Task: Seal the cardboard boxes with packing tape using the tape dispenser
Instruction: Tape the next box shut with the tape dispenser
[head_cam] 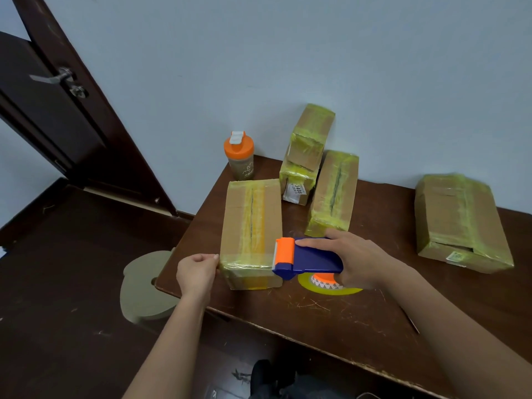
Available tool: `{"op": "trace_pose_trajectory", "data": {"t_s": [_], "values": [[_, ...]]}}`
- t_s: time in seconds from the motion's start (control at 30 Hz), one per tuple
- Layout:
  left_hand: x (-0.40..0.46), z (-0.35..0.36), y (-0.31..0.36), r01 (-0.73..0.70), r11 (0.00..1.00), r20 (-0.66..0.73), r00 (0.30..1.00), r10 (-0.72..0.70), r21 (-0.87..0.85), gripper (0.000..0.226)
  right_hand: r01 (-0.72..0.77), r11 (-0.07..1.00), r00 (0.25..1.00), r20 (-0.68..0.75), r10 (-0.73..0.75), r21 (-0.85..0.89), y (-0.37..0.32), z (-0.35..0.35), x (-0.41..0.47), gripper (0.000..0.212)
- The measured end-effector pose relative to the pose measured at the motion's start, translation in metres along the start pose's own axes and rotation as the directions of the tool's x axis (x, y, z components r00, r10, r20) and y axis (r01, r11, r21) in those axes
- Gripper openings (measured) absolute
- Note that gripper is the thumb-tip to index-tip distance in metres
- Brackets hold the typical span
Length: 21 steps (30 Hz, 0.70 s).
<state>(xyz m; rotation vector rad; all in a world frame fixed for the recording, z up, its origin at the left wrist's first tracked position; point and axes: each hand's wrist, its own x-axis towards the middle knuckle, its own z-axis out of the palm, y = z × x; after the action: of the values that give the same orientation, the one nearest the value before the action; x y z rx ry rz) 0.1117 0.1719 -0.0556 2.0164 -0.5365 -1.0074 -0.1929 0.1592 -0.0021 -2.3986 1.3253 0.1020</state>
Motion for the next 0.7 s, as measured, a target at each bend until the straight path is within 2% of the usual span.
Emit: {"op": "trace_pose_trajectory", "data": {"t_s": [0.1,0.27,0.43,0.57,0.7], "values": [[-0.001,0.002,-0.002,-0.027,0.999,0.006,1.000,0.027,0.019,0.008,-0.015,0.999,1.000,0.013,0.015,0.032,0.001,0.000,0.000,0.094],[-0.007,0.002,-0.010,-0.154,0.984,-0.020,0.987,0.156,0.095,0.012,0.002,1.000,1.000,0.000,-0.002,0.022,0.001,-0.001,0.000,0.093],[-0.011,0.003,-0.007,-0.221,0.961,0.036,0.975,0.218,0.165,0.016,-0.014,1.000,1.000,-0.007,0.014,0.015,0.006,-0.002,-0.003,0.093],[-0.016,0.001,0.002,-0.262,0.937,0.100,0.964,0.245,0.230,0.018,-0.018,1.000,1.000,-0.002,0.018,0.008,0.007,-0.005,-0.003,0.092],[-0.013,-0.005,0.008,-0.230,0.952,0.162,0.967,0.199,0.204,0.021,-0.016,1.000,1.000,0.008,0.016,0.015,0.007,-0.007,-0.003,0.093]]}}
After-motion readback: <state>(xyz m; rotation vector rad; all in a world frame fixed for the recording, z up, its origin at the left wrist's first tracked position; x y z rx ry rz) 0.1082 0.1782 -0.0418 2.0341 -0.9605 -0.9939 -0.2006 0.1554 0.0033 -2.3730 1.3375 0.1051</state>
